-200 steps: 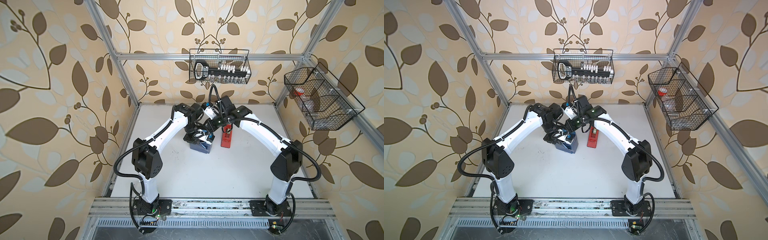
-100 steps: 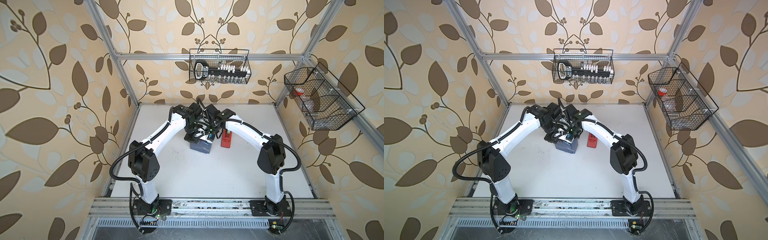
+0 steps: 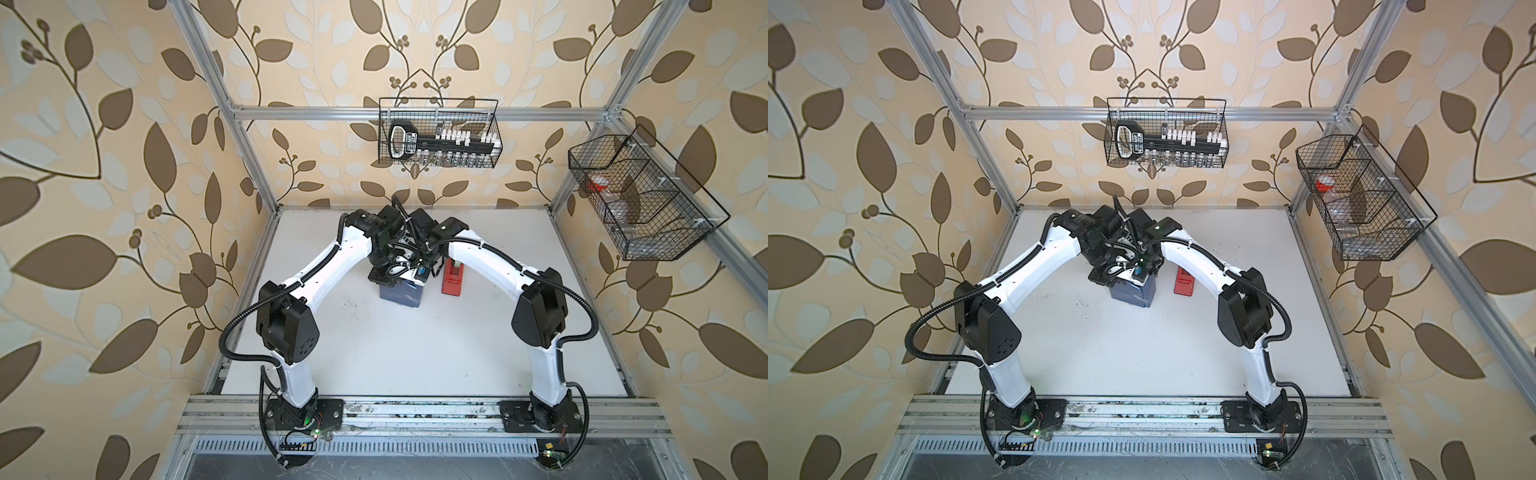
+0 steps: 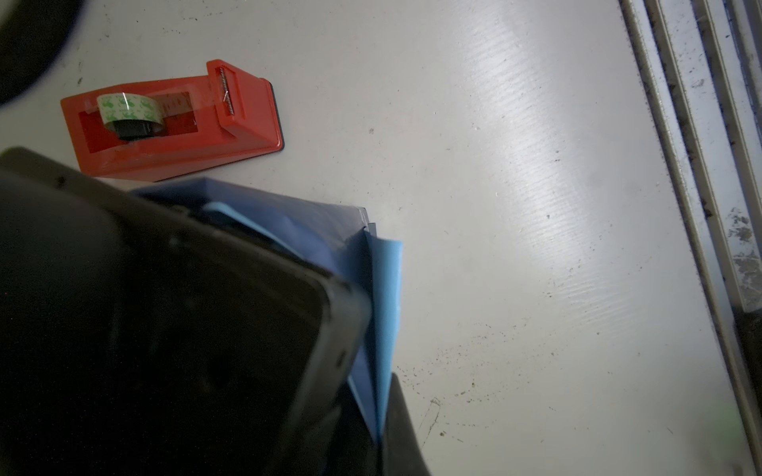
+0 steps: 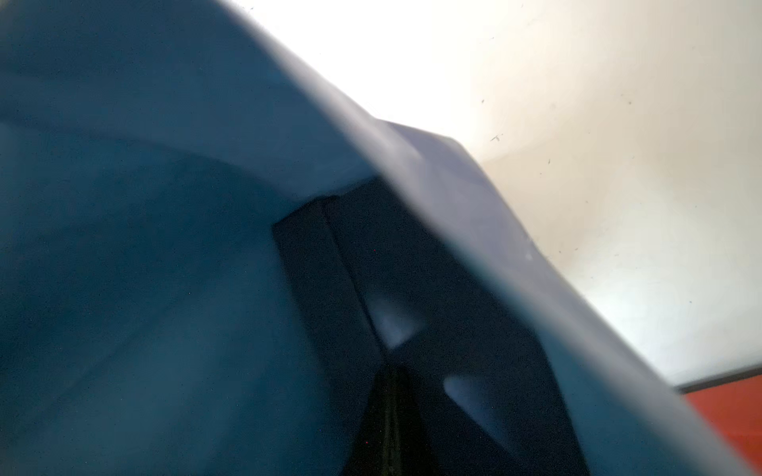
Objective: Wrap a gift box in wrapping paper
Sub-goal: Smooth out the wrapping paper on the gift box.
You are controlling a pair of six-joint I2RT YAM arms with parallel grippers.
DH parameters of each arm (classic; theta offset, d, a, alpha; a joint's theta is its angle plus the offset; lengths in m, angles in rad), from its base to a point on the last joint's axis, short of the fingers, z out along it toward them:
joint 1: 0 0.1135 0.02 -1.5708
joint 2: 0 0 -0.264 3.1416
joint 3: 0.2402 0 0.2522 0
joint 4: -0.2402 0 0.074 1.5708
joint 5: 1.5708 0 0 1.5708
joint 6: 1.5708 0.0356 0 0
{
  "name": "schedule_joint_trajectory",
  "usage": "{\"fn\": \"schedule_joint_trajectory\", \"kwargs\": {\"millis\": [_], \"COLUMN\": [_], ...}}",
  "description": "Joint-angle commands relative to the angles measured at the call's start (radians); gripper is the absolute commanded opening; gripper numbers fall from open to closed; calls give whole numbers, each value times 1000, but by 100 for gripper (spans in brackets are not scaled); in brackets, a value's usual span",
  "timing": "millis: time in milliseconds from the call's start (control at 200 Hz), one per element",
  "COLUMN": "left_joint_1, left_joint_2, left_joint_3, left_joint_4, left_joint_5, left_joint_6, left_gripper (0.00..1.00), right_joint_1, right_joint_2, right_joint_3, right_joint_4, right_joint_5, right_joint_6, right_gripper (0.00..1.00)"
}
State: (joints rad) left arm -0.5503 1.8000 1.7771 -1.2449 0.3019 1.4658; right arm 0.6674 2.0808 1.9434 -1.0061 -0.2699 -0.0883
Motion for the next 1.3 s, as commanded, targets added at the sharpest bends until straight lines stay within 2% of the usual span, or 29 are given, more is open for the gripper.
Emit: {"fn": "schedule_joint_trajectory", "kwargs": {"millis": [0, 230, 320, 445, 565, 680, 845, 990, 1295], "left_joint_1": [-11, -13, -12, -10, -10, -10, -12, -13, -15], "left_joint_2": [-88, -87, -93, -107, -116, -136, -144, -144, -130], "left_joint_3": [54, 52, 22, -20, -49, -88, -161, -188, -156], "left_joint_4": [14, 22, 35, 63, 88, 125, 155, 181, 167], "left_joint_5": [52, 58, 66, 68, 60, 81, 94, 101, 109], "left_joint_6": [-1, -20, -41, -76, -124, -178, -207, -230, -233], "left_gripper": [0, 0, 0, 0, 0, 0, 0, 0, 0], "right_joint_1": [12, 8, -14, -69, -140, -198, -231, -232, -228], "right_joint_2": [88, 48, -16, -143, -271, -402, -502, -515, -440], "right_joint_3": [-29, 23, 64, 76, -10, -201, -461, -601, -622], "right_joint_4": [-101, -118, -95, -5, 80, 193, 315, 419, 562], "right_joint_5": [50, 20, -56, -153, -204, -199, -164, -132, -232], "right_joint_6": [-44, -38, -11, 60, 117, 153, 188, 230, 275], "right_gripper": [4, 7, 14, 29, 33, 37, 36, 33, 29]}}
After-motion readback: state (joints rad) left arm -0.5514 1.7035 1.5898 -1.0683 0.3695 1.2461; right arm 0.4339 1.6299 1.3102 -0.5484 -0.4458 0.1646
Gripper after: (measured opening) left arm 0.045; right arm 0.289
